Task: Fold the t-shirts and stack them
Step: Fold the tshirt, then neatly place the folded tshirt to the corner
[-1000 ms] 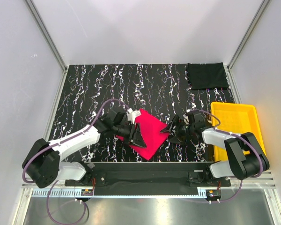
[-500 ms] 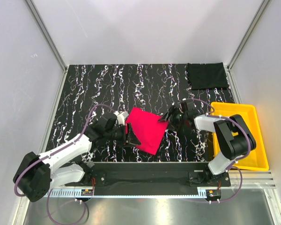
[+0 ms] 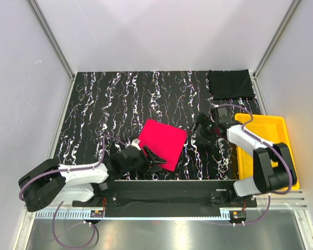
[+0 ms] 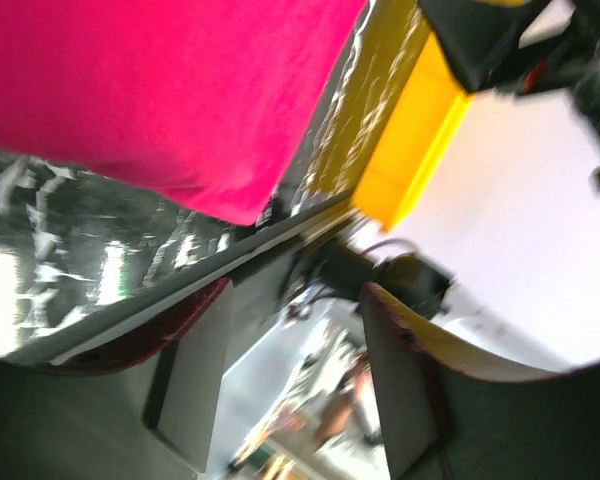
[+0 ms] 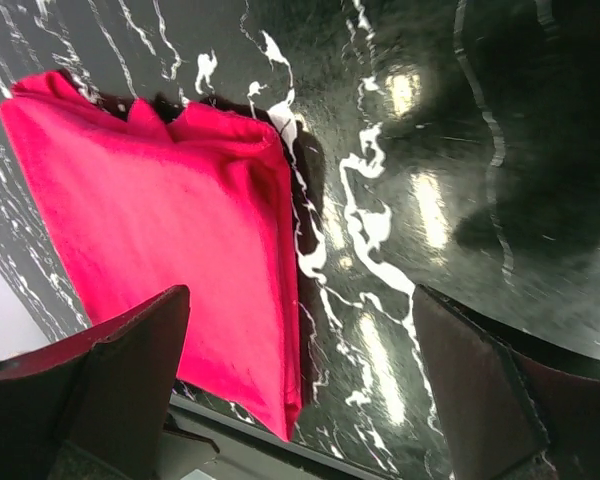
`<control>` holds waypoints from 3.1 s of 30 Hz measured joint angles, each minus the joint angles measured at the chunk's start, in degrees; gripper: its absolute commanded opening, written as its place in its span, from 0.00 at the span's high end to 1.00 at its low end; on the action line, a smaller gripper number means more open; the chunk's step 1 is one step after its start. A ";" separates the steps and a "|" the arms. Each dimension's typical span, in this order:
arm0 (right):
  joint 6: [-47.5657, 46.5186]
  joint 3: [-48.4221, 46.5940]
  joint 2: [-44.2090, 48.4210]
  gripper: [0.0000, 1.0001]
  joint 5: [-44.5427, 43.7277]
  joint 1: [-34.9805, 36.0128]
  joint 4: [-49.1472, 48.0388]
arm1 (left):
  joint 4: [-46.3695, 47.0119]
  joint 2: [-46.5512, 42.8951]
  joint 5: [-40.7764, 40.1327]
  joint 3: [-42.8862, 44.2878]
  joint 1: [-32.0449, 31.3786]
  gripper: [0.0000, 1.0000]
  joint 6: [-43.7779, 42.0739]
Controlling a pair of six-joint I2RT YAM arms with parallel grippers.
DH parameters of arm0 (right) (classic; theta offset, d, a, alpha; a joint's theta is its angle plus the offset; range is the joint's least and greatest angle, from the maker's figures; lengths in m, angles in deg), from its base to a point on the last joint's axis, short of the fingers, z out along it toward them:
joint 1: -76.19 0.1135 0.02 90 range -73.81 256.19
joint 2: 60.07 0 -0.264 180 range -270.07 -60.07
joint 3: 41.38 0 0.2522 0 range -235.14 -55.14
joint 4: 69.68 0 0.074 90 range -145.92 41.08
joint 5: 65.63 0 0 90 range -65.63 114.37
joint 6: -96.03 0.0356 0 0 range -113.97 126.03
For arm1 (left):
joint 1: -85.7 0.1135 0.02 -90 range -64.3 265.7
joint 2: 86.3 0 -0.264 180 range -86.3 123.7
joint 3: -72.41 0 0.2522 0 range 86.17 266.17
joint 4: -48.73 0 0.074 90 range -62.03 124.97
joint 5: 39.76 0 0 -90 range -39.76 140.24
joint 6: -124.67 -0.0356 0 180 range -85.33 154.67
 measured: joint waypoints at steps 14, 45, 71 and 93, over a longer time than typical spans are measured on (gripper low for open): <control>-3.02 4.15 7.23 0.00 1.88 -1.44 4.87 | -2.21 6.05 -16.17 1.42 -11.89 0.49 16.98; 0.31 8.68 2.49 0.10 9.25 -1.38 -2.60 | 4.94 17.09 -25.29 4.11 -13.97 0.91 23.12; 25.73 18.53 -3.32 0.18 17.57 8.00 -31.50 | 2.32 5.51 -27.78 2.32 -13.97 0.97 23.12; 19.41 13.07 -10.64 0.31 10.97 8.46 -39.28 | 1.18 1.62 -27.69 -0.17 -13.97 0.95 23.15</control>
